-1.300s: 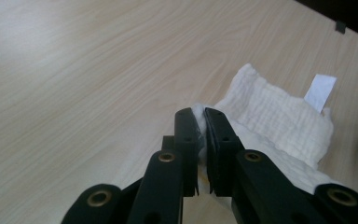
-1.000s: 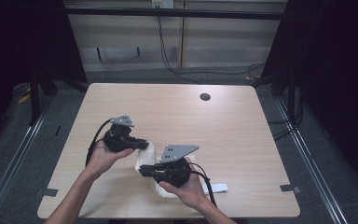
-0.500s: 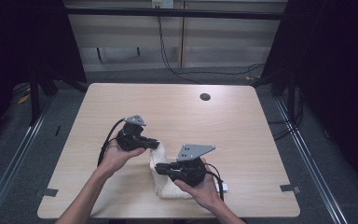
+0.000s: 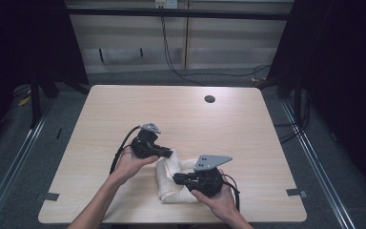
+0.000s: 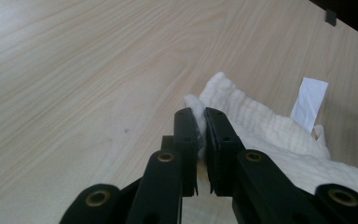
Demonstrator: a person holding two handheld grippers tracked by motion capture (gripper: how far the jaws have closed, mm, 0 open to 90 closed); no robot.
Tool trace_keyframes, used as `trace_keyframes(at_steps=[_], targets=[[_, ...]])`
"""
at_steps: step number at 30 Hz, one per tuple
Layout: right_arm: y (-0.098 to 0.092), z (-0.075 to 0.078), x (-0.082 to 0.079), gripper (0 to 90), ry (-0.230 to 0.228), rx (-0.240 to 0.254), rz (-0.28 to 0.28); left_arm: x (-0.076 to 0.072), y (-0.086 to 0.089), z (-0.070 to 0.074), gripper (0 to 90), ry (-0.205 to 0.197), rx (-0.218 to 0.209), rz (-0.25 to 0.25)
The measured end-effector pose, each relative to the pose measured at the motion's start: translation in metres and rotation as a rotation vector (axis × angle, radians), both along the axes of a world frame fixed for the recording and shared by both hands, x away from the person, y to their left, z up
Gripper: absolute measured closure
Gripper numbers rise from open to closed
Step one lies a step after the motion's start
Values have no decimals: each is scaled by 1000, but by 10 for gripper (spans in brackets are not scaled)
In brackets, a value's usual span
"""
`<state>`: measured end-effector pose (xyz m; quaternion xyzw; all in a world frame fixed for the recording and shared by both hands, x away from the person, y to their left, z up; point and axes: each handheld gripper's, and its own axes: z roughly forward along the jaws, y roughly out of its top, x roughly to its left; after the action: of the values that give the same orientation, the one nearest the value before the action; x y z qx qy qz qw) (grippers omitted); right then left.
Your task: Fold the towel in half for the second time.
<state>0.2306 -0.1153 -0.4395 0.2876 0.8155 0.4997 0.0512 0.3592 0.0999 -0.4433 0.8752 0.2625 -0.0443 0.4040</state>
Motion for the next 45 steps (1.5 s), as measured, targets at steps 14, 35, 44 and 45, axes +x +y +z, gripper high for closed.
trace_keyframes(at_steps=[14, 35, 44, 45], targets=[[-12, -20, -7, 851, 35, -71, -10, 1, -17, -21, 839, 51, -2, -17], [-39, -44, -13, 836, 81, -127, -37, 1, -54, -39, 819, 94, -11, -69], [-50, -49, -15, 733, 116, -131, -74, 5, -64, -47, 811, 121, -19, -74], [-51, -49, -15, 709, 113, -141, -82, 5, -65, -47, 805, 121, -23, -67]])
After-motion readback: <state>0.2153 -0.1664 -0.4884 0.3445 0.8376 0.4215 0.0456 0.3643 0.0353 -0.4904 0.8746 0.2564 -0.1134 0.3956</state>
